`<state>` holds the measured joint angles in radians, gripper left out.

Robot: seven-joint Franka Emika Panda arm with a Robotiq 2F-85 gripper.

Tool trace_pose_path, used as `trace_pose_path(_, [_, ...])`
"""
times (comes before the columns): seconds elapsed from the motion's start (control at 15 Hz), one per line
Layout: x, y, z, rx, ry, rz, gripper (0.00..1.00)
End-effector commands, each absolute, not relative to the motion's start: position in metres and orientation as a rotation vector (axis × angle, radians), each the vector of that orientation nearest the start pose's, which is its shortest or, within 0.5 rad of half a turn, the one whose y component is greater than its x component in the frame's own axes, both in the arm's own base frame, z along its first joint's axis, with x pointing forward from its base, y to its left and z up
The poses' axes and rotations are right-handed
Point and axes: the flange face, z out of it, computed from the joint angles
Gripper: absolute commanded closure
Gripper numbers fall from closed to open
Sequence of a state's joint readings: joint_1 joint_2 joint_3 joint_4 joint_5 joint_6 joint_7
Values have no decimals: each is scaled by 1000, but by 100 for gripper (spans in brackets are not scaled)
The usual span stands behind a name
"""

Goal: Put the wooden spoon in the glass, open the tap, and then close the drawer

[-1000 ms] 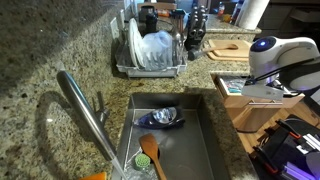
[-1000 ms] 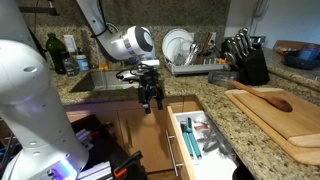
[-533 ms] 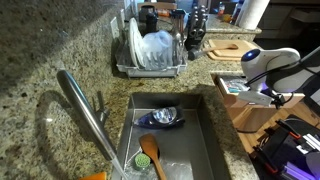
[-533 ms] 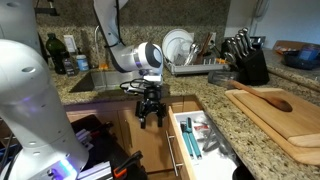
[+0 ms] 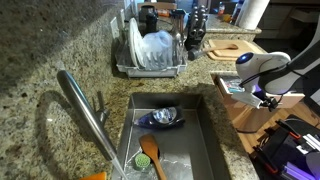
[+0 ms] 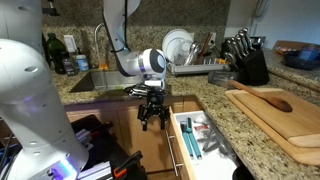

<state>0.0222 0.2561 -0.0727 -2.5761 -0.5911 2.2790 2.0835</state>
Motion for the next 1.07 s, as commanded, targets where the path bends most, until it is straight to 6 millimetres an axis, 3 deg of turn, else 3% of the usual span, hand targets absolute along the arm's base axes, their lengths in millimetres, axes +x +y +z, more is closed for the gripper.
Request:
trace_pose_path(0.0, [386, -65, 129, 1691, -1952, 17, 0])
trace_pose_path(0.27, [381, -115, 119, 1577, -2113, -3, 0])
trace_pose_path(0.67, [387, -178, 113, 1264, -2353, 225, 0])
trace_pose_path(0.8, [397, -179, 119, 1224, -2414, 231, 0])
trace_pose_path(0.87, [385, -177, 118, 1249, -2366, 200, 0])
trace_pose_path(1.0, [394, -179, 121, 1236, -2389, 222, 0])
